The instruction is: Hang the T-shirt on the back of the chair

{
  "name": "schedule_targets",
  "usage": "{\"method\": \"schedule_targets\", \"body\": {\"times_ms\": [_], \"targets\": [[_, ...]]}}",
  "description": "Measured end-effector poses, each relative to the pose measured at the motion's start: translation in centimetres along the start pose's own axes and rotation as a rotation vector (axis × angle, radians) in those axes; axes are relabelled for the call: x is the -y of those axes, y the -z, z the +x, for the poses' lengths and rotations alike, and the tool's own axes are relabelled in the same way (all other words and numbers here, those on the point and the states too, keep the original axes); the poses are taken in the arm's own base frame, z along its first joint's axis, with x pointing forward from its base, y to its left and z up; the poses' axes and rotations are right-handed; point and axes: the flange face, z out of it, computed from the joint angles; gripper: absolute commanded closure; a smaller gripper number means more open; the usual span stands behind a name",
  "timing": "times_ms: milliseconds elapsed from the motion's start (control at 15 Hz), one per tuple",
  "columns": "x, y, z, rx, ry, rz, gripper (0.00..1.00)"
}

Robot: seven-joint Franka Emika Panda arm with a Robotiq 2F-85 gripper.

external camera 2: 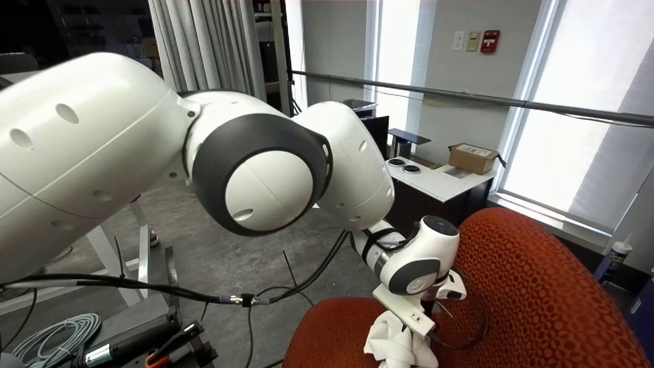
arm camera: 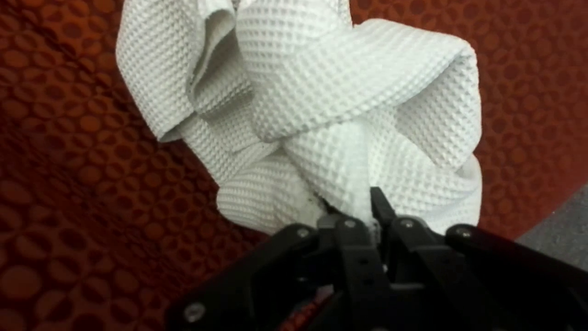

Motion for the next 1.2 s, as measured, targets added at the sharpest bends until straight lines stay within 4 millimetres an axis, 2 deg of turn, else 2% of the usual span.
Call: {"method": "schedule_targets", "body": {"times_ms": [333, 800, 867, 933, 1000, 1200], "targets": [[-0.2, 4.8, 0.6, 0.025, 0.002, 0.001, 1.00], [-0.1, 14.1, 1.9, 0.046, 0.013, -0.005, 1.00], [-0.4, 15.3, 2.0, 0.041, 0.012, -0.009, 0.75], [-0.7, 16.3, 2.0, 0.035, 0.010, -0.015, 0.74], [-1.0, 17.0, 2.0, 0.031, 0.007, -0.020, 0.68], [-1.7, 16.7, 1.5, 0.045, 0.004, -0.031, 0.41]]}}
